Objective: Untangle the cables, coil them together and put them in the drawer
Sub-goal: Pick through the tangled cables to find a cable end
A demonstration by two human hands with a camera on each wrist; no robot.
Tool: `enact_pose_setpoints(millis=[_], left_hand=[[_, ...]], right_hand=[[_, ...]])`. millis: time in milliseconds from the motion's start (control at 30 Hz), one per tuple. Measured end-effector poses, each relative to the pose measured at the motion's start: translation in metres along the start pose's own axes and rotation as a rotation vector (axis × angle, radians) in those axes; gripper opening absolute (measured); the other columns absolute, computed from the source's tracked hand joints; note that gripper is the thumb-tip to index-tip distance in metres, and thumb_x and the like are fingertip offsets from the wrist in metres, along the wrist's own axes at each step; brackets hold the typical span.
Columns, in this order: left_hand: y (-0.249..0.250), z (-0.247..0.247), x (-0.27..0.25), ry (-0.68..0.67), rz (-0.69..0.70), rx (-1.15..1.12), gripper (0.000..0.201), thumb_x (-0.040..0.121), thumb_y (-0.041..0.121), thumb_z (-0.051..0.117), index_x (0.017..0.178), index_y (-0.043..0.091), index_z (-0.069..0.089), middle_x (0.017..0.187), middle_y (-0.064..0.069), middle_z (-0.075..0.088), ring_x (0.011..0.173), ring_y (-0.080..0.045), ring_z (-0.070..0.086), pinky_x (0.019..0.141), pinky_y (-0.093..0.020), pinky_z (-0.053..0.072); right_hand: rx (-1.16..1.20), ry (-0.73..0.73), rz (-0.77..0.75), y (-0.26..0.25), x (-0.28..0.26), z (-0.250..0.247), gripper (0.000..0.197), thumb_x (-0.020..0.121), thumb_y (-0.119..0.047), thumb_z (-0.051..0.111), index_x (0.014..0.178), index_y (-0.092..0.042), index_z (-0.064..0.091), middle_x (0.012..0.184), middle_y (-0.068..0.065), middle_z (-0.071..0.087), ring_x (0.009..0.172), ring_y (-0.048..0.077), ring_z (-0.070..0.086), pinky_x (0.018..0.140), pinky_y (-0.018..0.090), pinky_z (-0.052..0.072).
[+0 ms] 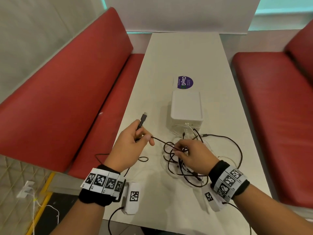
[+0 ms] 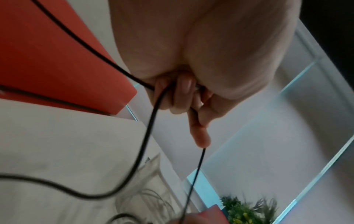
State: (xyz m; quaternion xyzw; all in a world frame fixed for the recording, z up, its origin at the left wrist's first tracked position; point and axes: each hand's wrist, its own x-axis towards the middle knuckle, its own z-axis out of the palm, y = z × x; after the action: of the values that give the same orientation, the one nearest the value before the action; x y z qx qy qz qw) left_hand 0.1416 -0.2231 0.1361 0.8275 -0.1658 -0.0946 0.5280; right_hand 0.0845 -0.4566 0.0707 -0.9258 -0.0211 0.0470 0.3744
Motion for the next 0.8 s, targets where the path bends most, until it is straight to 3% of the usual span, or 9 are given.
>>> enact_pose_setpoints(millis=[100, 167, 267, 333, 400, 467, 567, 667, 800], left_hand=[[0.002, 0.006, -0.003, -0.005, 0.032, -0.121, 0.015, 0.099, -0.002, 0.055, 0.09, -0.01, 0.047, 0.077, -0.004, 0.072, 0.064, -0.024, 0.057, 0.07, -0.033, 0.048], [-0.002, 0.005, -0.005, 0.031, 0.048, -0.159, 0.007, 0.099, -0.007, 0.052, 0.092, -0.009, 0.052, 0.074, -0.001, 0.069, 0.062, -0.017, 0.055, 0.07, -0.028, 0.049], [-0.011, -0.007, -0.002, 0.097, -0.003, -0.009, 0.026, 0.096, -0.009, 0.049, 0.078, 0.01, 0.046, 0.07, 0.0, 0.067, 0.064, -0.022, 0.059, 0.068, -0.037, 0.054], [-0.014, -0.013, -0.001, 0.02, -0.084, 0.138, 0.027, 0.093, -0.004, 0.05, 0.076, 0.013, 0.036, 0.075, 0.0, 0.073, 0.069, -0.019, 0.066, 0.073, -0.047, 0.057], [-0.014, -0.011, -0.003, -0.036, -0.076, 0.307, 0.019, 0.09, -0.002, 0.051, 0.085, 0.016, 0.044, 0.094, 0.01, 0.076, 0.087, -0.005, 0.068, 0.082, -0.027, 0.056], [-0.006, -0.002, -0.003, 0.01, 0.029, 0.419, 0.029, 0.088, -0.001, 0.054, 0.107, 0.021, 0.055, 0.114, 0.015, 0.065, 0.1, 0.007, 0.056, 0.082, -0.005, 0.042], [0.008, 0.021, 0.0, -0.074, 0.127, 0.407, 0.018, 0.094, 0.014, 0.058, 0.109, 0.023, 0.055, 0.109, 0.014, 0.062, 0.099, 0.007, 0.057, 0.082, -0.01, 0.046], [0.009, 0.043, 0.005, -0.167, 0.111, 0.535, 0.011, 0.097, 0.02, 0.06, 0.095, 0.018, 0.049, 0.103, 0.005, 0.067, 0.093, -0.014, 0.063, 0.079, -0.036, 0.053], [0.008, 0.047, 0.014, -0.124, 0.055, 0.506, 0.025, 0.095, 0.016, 0.064, 0.084, 0.023, 0.042, 0.09, 0.004, 0.07, 0.071, -0.011, 0.059, 0.064, -0.03, 0.049]], right_hand=[[-0.039, -0.068, 0.019, 0.001, 0.009, 0.007, 0.015, 0.099, -0.028, 0.059, 0.104, -0.026, 0.073, 0.099, -0.013, 0.066, 0.089, 0.007, 0.06, 0.082, 0.029, 0.05], [-0.026, -0.021, -0.018, -0.003, 0.013, 0.005, 0.017, 0.1, -0.026, 0.059, 0.104, -0.024, 0.076, 0.097, -0.013, 0.066, 0.088, 0.006, 0.059, 0.082, 0.028, 0.047], [0.218, 0.29, -0.078, -0.011, 0.008, -0.011, 0.015, 0.096, -0.016, 0.068, 0.103, -0.023, 0.08, 0.094, -0.015, 0.07, 0.088, 0.002, 0.063, 0.078, 0.016, 0.044], [0.328, 0.435, -0.117, -0.017, 0.002, -0.021, 0.014, 0.09, -0.014, 0.075, 0.099, -0.022, 0.082, 0.09, -0.014, 0.072, 0.086, 0.005, 0.065, 0.075, 0.011, 0.045], [0.256, 0.38, -0.112, -0.018, 0.002, -0.025, 0.014, 0.085, -0.018, 0.081, 0.096, -0.027, 0.082, 0.085, -0.015, 0.074, 0.083, 0.005, 0.066, 0.076, 0.019, 0.049], [0.007, 0.174, -0.071, -0.018, 0.007, -0.02, 0.013, 0.086, -0.026, 0.079, 0.096, -0.032, 0.081, 0.078, -0.017, 0.069, 0.079, 0.005, 0.061, 0.077, 0.03, 0.05], [-0.157, 0.112, -0.11, -0.023, 0.011, -0.005, 0.013, 0.088, -0.032, 0.074, 0.098, -0.036, 0.08, 0.071, -0.018, 0.06, 0.077, 0.009, 0.049, 0.071, 0.032, 0.044], [-0.122, 0.183, -0.129, -0.027, 0.011, 0.003, 0.012, 0.09, -0.035, 0.072, 0.098, -0.039, 0.079, 0.07, -0.016, 0.064, 0.076, 0.012, 0.049, 0.067, 0.034, 0.044], [0.025, 0.226, -0.026, -0.024, 0.005, 0.0, 0.015, 0.087, -0.038, 0.075, 0.102, -0.04, 0.075, 0.077, -0.017, 0.064, 0.077, 0.005, 0.057, 0.072, 0.033, 0.051]])
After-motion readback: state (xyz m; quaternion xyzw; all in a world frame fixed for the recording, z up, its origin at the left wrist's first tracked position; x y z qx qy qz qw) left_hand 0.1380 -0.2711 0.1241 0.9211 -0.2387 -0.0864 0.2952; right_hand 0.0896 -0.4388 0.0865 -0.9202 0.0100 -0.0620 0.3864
